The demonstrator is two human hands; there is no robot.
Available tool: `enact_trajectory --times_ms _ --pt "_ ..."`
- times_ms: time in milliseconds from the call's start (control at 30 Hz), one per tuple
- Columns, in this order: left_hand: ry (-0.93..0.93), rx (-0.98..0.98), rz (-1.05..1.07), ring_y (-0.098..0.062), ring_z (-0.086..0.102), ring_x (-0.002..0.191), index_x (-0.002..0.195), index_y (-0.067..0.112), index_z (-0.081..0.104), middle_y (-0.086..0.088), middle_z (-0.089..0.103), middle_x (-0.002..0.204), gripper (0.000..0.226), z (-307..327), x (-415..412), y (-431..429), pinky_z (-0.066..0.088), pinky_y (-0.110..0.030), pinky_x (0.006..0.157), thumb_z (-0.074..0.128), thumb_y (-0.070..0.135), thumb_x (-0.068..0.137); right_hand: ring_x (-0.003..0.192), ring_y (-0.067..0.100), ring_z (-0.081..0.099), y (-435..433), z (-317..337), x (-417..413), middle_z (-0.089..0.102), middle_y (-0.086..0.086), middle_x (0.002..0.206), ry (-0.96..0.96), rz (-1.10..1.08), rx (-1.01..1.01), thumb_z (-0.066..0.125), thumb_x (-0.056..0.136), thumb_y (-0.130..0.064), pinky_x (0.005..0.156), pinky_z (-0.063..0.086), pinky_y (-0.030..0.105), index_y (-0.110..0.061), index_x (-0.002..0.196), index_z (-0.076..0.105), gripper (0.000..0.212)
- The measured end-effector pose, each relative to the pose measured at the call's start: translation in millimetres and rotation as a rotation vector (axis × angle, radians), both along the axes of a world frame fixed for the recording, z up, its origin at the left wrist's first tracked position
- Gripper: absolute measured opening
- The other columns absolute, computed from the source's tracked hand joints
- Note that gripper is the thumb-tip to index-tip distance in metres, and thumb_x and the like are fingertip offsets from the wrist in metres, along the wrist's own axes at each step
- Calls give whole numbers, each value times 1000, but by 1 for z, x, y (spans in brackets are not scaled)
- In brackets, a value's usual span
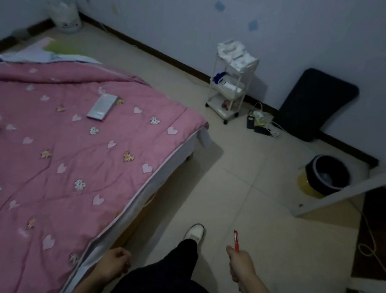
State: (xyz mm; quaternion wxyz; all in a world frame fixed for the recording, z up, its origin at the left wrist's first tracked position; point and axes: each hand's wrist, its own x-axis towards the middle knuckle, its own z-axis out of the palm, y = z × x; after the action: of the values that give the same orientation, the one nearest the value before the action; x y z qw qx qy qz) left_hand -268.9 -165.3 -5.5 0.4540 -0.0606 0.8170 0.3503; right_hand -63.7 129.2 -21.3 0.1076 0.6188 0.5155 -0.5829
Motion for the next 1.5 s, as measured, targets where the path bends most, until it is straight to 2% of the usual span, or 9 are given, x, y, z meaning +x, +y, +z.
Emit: enact_trajectory --times_ms 200,400,667,800,1000,1167,1267,1400,1500 --pt "80 10 -104 -12 45 43 65 6 56 -4 55 52 29 18 -83 129 35 -17 40 50 0 92 31 11 27 99 7 -51 34 -2 45 -29 -54 59 56 98 -26 40 19 17 -17 66 43 36" --pt "67 55 -208 -19 48 49 64 5 58 -7 55 51 30 31 -162 272 35 -26 49 51 2 93 43 19 45 176 11 -58 49 3 50 -153 -22 116 55 98 -29 44 31 24 -11 67 56 36" --pt "63 142 -303 -14 47 46 67 7 57 -7 55 55 30 29 -220 434 35 -20 43 49 4 96 34 15 33 280 -8 -66 36 1 46 -211 -94 -16 51 101 -29 40 24 22 -9 82 51 27" --pt "40 150 -238 -13 49 47 74 5 60 -6 58 57 24 15 -241 492 37 -20 45 49 3 95 37 13 33 363 -12 -113 36 1 49 -191 -56 -1 51 100 -28 41 23 21 -11 78 49 28" --pt "78 66 -152 -4 48 39 61 14 61 1 61 45 34 5 -277 539 37 -19 42 53 12 94 37 15 33 483 0 -220 37 1 46 -185 129 56 49 99 -29 42 23 21 -23 67 42 33" --pt "56 17 79 -17 54 51 67 10 65 -2 64 53 26 2 -303 553 41 -25 52 54 11 91 50 19 52 553 18 -324 53 3 56 -156 459 138 52 98 -24 47 33 26 -17 66 53 33" --pt "13 10 236 -22 54 57 77 -1 67 -10 63 58 19 -9 -319 555 42 -30 60 54 4 90 66 22 57 587 27 -392 59 4 68 -76 560 130 55 97 -30 58 38 29 -15 80 63 24" --pt "-28 -13 385 -24 54 59 76 -3 67 -15 64 62 20 -27 -351 571 42 -34 63 54 2 90 50 14 45 628 26 -476 50 0 62 10 602 70 48 101 -34 47 34 27 -20 79 55 27" --pt "-56 2 446 -23 53 58 72 1 66 -15 64 62 23 -31 -390 598 42 -32 61 54 4 91 48 12 42 655 26 -535 47 -1 60 6 678 63 50 101 -36 46 32 26 -16 79 56 30"
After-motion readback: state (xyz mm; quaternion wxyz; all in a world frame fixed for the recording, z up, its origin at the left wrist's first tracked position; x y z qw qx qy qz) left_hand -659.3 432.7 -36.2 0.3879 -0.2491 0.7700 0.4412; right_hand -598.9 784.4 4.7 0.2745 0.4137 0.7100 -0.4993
